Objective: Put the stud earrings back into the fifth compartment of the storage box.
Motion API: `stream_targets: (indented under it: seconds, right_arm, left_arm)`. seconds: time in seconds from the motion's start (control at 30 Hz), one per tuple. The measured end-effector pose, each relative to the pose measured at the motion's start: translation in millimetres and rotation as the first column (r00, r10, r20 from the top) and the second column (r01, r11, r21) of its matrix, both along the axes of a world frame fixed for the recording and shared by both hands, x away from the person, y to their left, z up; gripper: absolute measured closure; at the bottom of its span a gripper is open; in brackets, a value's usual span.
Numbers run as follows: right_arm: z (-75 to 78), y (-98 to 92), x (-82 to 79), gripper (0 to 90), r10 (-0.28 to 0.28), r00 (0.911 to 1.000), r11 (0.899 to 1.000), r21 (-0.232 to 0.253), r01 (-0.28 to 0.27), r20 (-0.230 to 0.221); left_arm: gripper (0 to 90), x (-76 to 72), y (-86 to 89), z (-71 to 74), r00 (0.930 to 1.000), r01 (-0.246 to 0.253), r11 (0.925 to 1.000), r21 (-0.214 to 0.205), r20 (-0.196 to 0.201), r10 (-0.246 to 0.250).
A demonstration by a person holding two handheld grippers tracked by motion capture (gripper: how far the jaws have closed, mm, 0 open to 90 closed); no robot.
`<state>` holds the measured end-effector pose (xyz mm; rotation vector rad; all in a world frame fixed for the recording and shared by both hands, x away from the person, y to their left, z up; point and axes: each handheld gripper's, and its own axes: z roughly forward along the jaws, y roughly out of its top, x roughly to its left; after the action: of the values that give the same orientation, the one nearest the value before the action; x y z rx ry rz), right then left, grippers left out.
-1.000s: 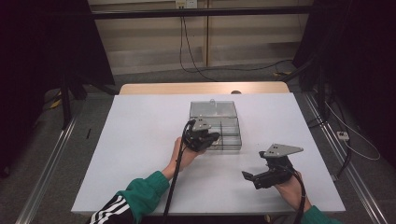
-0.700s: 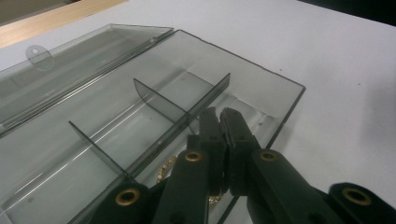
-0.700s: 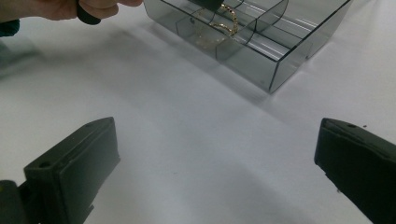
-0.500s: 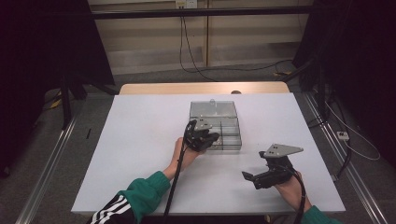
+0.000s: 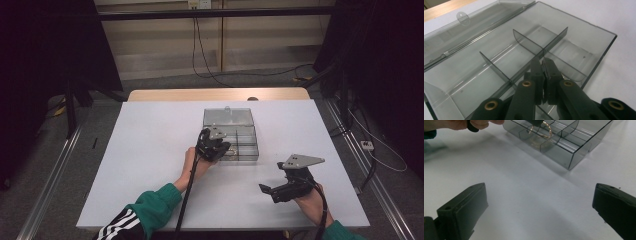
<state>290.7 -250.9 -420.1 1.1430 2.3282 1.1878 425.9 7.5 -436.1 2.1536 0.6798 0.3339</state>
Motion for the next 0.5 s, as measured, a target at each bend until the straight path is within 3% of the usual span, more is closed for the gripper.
stream_targets:
  seconds: [0.2, 0.5]
  right_arm:
    - [0.1, 0.3, -0.2, 0.0, 0.0, 1.0, 1.0, 0.001, 0.0, -0.001]
    - [1.1, -0.6, -0.3, 0.0, 0.001, 1.0, 1.0, 0.003, -0.001, 0.005]
  left_arm:
    - [86.6, 1.1, 0.8, -1.2, 0.9999, 0.001, 1.0, 0.009, -0.016, -0.001]
    - [64.1, -1.3, 7.2, 8.2, 0.9999, -0.011, 0.9996, -0.026, 0.012, 0.011]
